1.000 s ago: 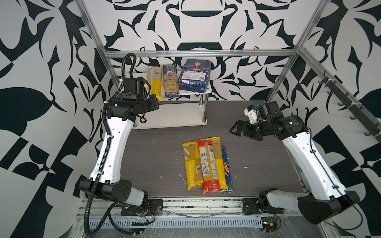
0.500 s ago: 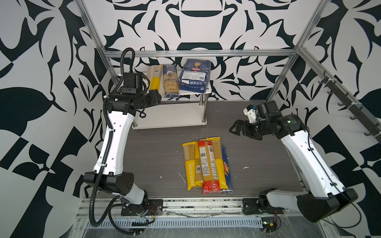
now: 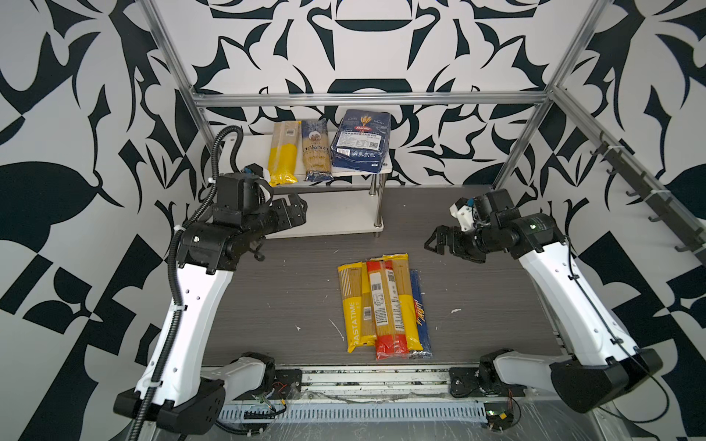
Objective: Arrange pasta packages on shelves
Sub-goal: Pick up the pasta bag from the pasta bags.
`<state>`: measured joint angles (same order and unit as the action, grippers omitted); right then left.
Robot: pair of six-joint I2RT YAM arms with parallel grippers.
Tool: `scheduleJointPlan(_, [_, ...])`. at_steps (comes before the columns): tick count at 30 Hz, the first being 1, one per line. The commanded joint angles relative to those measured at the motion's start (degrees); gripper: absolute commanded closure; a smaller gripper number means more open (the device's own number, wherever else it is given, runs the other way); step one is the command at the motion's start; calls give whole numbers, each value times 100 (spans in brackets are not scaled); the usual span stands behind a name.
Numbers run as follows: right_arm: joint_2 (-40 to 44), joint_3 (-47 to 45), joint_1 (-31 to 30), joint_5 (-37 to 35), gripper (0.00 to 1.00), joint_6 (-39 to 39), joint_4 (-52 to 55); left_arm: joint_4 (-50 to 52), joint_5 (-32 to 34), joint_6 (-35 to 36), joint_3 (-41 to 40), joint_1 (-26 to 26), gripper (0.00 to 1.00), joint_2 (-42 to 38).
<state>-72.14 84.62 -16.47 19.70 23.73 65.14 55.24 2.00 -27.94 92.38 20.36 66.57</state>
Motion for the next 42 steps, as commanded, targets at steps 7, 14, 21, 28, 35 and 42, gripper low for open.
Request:
scheduleJointPlan(7, [692,-94,26,-55,0,-244,478,-519,1659,-1692,-1182,2374,0,31])
scheduleJointPlan(14, [1102,-27,25,-880,0,-163,1160,-628,2428,-2788,-1267,3897,1,952])
scheduleJointPlan(21, [1413,-158,22,-1527,0,-156,1601,-1003,2963,-3918,-1543,4873,0,1657])
scheduleJointPlan(28, [1706,-348,21,-1540,0,-234,1712,-1403,3111,-4725,-1681,5548,0,2469])
scheduleJointPlan(35, [2027,-587,22,-1579,0,-250,1883,-1622,2867,-5075,-1624,5868,0,3174])
scheduleJointPlan(42, [2237,-728,21,-1593,0,-208,1980,-1894,2780,-5475,-2013,6097,0,3283])
